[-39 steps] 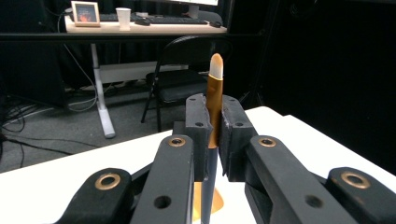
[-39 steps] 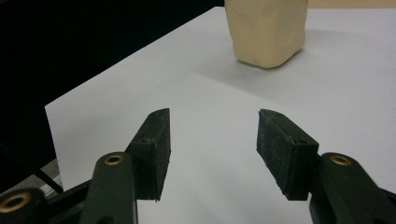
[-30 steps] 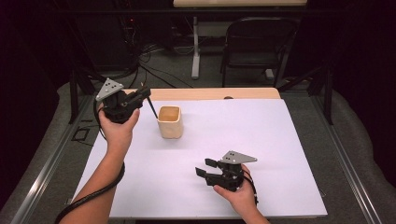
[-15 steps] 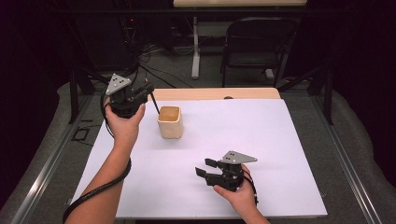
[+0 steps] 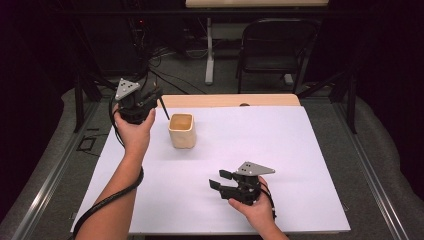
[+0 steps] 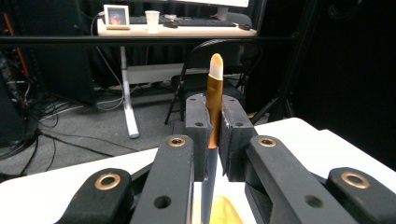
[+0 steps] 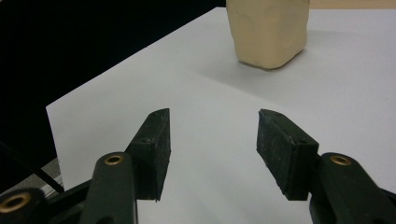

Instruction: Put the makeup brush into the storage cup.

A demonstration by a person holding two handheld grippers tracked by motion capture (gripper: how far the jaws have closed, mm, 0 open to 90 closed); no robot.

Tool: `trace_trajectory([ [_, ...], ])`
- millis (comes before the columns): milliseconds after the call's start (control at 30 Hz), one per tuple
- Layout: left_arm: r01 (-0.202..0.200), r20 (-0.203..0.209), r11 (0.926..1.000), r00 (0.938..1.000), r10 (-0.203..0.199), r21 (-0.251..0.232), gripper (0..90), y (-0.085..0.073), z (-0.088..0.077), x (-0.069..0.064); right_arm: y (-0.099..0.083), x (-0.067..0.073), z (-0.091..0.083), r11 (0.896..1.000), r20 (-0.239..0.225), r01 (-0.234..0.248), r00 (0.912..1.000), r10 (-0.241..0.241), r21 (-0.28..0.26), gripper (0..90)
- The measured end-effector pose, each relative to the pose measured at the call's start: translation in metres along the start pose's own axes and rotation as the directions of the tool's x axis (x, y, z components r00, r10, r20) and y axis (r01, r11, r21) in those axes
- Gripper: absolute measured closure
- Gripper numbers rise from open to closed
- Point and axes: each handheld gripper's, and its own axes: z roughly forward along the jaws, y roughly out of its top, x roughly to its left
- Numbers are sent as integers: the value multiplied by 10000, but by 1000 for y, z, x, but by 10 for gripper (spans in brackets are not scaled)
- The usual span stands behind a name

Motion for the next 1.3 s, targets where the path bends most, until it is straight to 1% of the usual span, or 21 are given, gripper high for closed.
trace_trajectory([
  [67, 48, -52, 10000, 10000, -48, 23, 837, -1, 1, 1, 0, 0, 0, 10000, -8, -6, 10000, 6, -19, 446],
  [133, 195, 4, 9998, 9998, -195, -7, 837, -2, 3, 1, 0, 1, 0, 10000, -2, 3, 10000, -3, -37, 446],
  [233, 118, -64, 9999, 9999, -118, 42, 837, -2, 5, -1, 0, 0, 0, 10000, -6, 8, 10000, -8, -10, 446],
  [367, 56, -350, 9999, 9994, -53, 92, 837, -5, 10, -2, 0, 1, 1, 10000, 21, 46, 10000, -46, 18, 447],
  [500, 70, -619, 9999, 9981, -64, 89, 837, -8, 12, 0, 0, 1, 0, 10000, 5, 32, 10000, -32, -41, 446],
  [633, 297, -764, 9996, 9966, -296, 6, 837, -12, 13, 4, 0, 0, 0, 10000, 3, 54, 10000, -54, 0, 446],
  [700, 394, -736, 9992, 9965, -395, -25, 837, -14, 13, 5, 0, 1, 0, 10000, -9, 35, 10000, -35, 14, 446],
  [967, 353, -652, 9994, 9973, -349, 51, 837, -18, 18, 4, 0, 0, 0, 10000, -4, 9, 10000, -9, -34, 446],
  [1300, 414, -586, 9991, 9974, -407, 106, 837, -25, 23, 0, 0, 0, 1, 10000, -16, 24, 10000, -24, -10, 446],
])
